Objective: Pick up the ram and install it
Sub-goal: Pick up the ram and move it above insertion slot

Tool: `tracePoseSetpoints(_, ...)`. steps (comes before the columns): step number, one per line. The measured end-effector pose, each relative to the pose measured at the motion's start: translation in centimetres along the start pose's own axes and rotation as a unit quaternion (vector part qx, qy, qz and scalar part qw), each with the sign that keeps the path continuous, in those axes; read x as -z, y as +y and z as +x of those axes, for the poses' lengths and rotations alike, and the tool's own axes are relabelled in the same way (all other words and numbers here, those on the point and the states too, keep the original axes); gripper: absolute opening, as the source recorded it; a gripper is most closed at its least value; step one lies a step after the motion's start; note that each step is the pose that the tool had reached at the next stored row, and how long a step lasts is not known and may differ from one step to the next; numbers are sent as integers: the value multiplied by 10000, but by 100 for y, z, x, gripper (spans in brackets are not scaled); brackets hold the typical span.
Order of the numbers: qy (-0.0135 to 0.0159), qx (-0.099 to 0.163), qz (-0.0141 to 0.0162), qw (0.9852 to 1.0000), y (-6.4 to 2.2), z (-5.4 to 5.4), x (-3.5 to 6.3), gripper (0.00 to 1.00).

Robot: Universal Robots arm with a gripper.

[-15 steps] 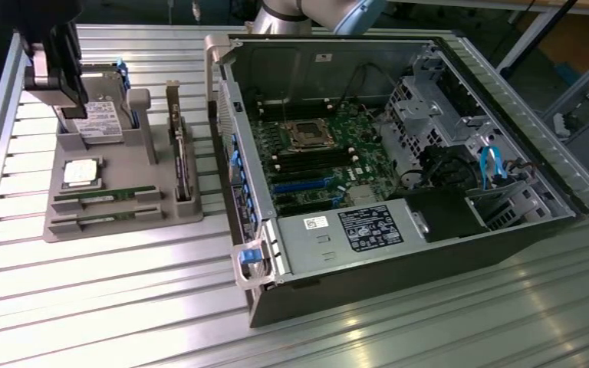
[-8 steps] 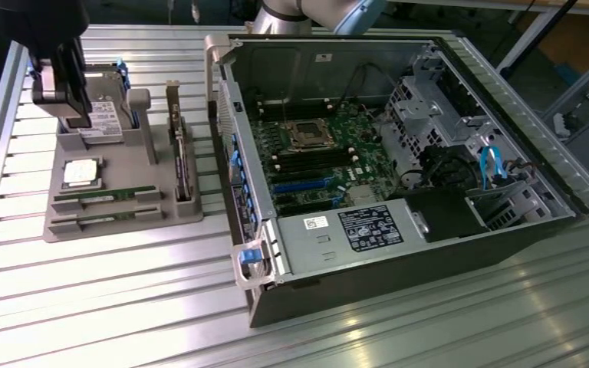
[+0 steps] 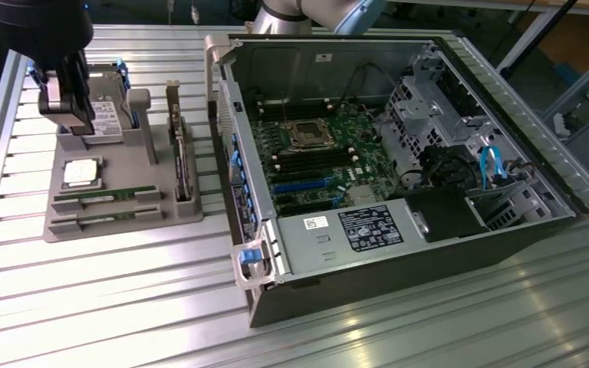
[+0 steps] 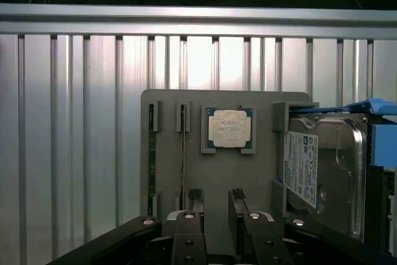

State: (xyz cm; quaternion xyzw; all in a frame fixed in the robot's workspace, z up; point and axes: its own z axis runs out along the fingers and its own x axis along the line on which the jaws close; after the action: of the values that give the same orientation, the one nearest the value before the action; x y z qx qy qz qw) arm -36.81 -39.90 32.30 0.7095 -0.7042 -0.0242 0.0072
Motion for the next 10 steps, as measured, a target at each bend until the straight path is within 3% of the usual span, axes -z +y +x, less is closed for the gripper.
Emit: tracePoseSetpoints(10, 0, 0, 1, 10000, -9, 5, -208, 30)
